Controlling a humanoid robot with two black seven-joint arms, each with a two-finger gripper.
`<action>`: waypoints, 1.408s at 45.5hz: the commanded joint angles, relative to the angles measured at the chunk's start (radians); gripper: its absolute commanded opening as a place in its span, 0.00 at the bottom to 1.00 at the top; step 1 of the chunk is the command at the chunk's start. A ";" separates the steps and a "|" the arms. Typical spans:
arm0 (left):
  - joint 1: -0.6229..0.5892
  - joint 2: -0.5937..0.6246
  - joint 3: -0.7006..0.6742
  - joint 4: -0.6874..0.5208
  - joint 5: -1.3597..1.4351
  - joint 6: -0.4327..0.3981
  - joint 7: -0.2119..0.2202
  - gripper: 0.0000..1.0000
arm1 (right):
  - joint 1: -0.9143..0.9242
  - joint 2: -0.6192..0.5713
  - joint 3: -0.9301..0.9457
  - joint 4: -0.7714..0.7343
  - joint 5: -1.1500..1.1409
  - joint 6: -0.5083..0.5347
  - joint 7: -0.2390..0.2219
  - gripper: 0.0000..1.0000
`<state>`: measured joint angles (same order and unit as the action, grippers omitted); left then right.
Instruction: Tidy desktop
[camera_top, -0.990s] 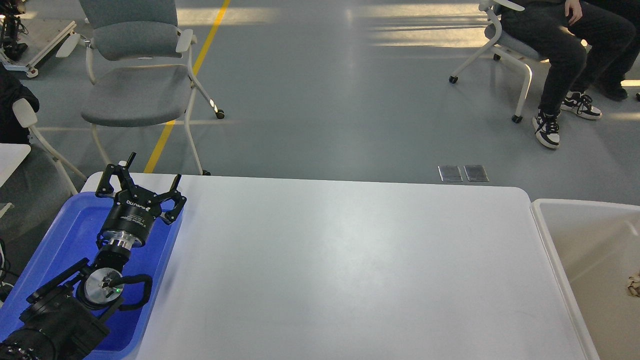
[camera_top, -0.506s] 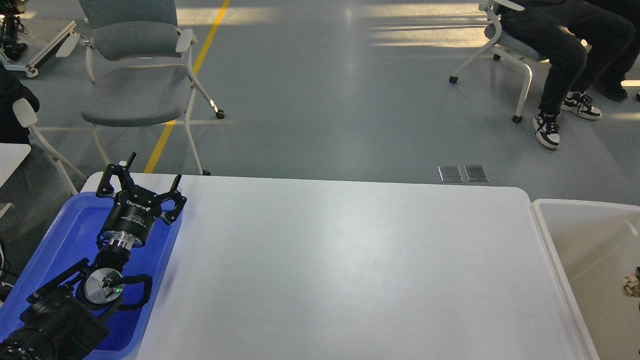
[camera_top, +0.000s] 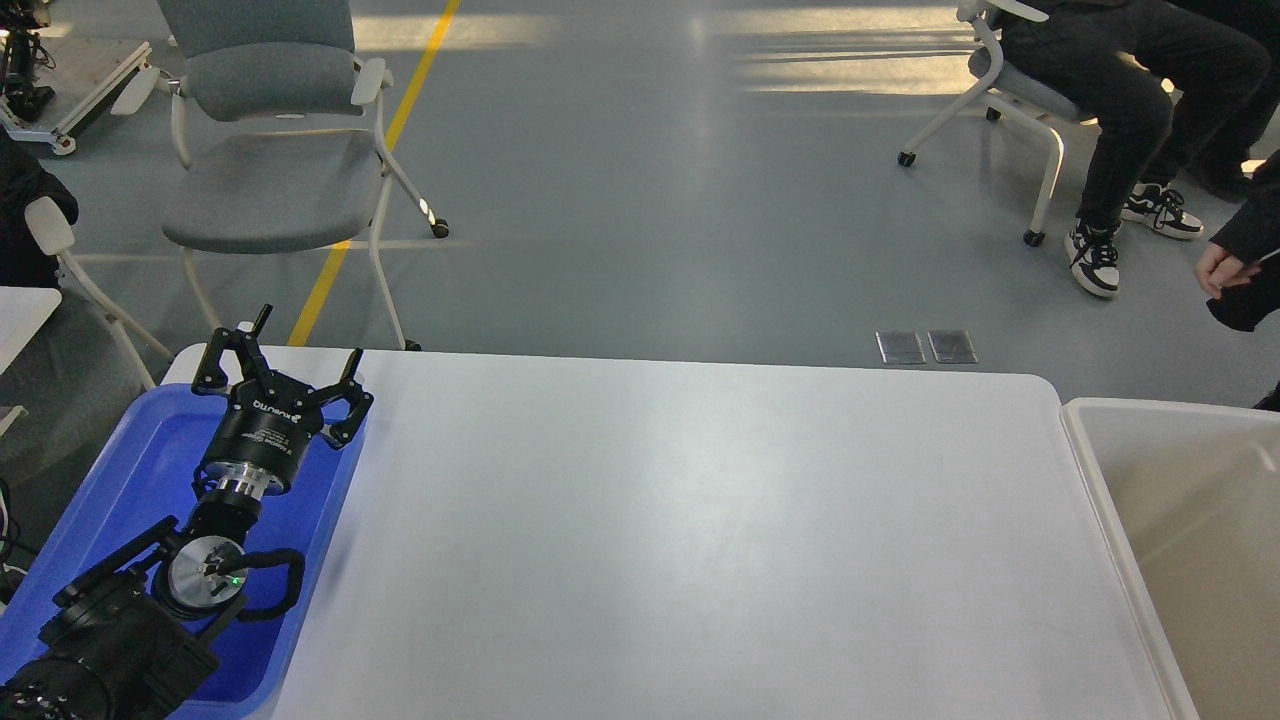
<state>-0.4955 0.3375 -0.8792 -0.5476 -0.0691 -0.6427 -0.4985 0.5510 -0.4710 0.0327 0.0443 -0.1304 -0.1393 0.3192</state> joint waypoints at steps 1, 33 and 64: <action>0.000 0.000 0.000 0.000 0.000 0.000 0.000 1.00 | 0.046 0.000 -0.004 -0.006 -0.002 0.003 0.001 1.00; 0.000 0.000 0.000 0.000 0.000 0.000 0.000 1.00 | 0.058 -0.366 0.321 0.622 0.055 0.373 0.032 1.00; 0.000 0.000 0.000 0.000 0.000 0.000 0.000 1.00 | -0.167 -0.018 0.857 0.971 -0.218 0.063 0.278 1.00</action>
<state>-0.4954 0.3375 -0.8791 -0.5477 -0.0692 -0.6427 -0.4986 0.4249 -0.6475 0.8064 0.9812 -0.2810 0.0625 0.4961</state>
